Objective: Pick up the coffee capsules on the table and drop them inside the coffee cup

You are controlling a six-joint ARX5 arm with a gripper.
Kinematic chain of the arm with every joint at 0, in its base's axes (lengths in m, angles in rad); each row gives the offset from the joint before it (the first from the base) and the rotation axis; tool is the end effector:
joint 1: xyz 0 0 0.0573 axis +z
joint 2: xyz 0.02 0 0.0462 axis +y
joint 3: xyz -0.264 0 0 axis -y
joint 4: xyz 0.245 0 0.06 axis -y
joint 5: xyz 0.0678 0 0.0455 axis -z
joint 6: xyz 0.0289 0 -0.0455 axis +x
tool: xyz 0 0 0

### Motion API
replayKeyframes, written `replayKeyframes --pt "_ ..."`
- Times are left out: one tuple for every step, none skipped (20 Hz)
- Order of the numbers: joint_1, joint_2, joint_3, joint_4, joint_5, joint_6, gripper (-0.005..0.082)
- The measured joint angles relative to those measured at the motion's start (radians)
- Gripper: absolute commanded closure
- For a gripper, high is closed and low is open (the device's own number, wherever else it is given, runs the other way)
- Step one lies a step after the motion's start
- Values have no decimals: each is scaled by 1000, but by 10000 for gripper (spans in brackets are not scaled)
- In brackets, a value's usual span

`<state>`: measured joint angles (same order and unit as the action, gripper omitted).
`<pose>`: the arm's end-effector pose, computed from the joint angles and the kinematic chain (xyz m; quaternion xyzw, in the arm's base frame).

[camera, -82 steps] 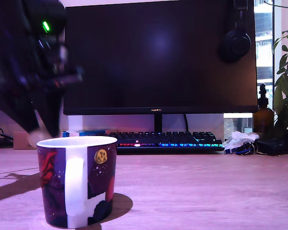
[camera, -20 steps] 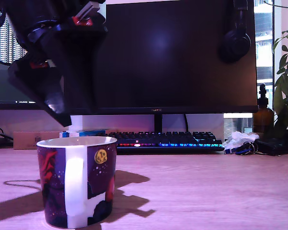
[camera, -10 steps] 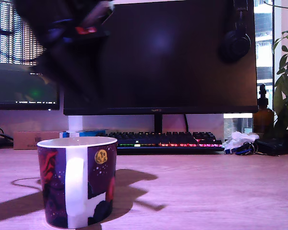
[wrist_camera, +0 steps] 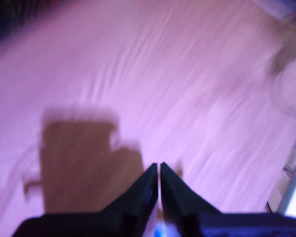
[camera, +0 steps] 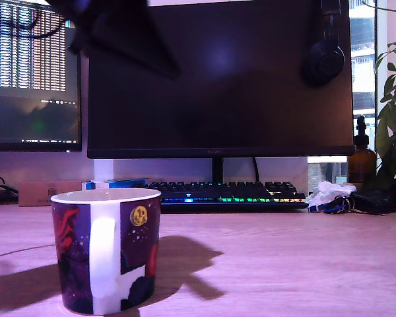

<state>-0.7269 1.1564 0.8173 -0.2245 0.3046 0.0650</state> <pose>0.1776 -0.1695 0.2693 0.0854 0.2564 -0.4823 0.8333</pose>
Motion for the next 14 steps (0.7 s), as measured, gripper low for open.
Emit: replayKeyframes --pt "19 -21 -46 49 5 0 790" --pt "46 -39 -89 97 7 3 790" --pt "79 -52 -125 142 10 6 790" --pt "116 -64 -154 186 21 7 790" --pt "153 -73 -176 224 39 7 790" --pt "193 -82 -193 256 50 9 790" --pt "232 -87 -207 280 63 10 790" --pt "270 -90 -220 306 73 10 790" --pt "310 -90 -229 316 82 10 790" --pt "347 -90 -233 318 91 10 790" --pt "382 -90 -234 325 99 10 790" --pt "416 -90 -234 343 103 10 790" --pt "446 -90 -234 362 104 -1 790" --pt "472 -90 -234 370 107 -8 790"
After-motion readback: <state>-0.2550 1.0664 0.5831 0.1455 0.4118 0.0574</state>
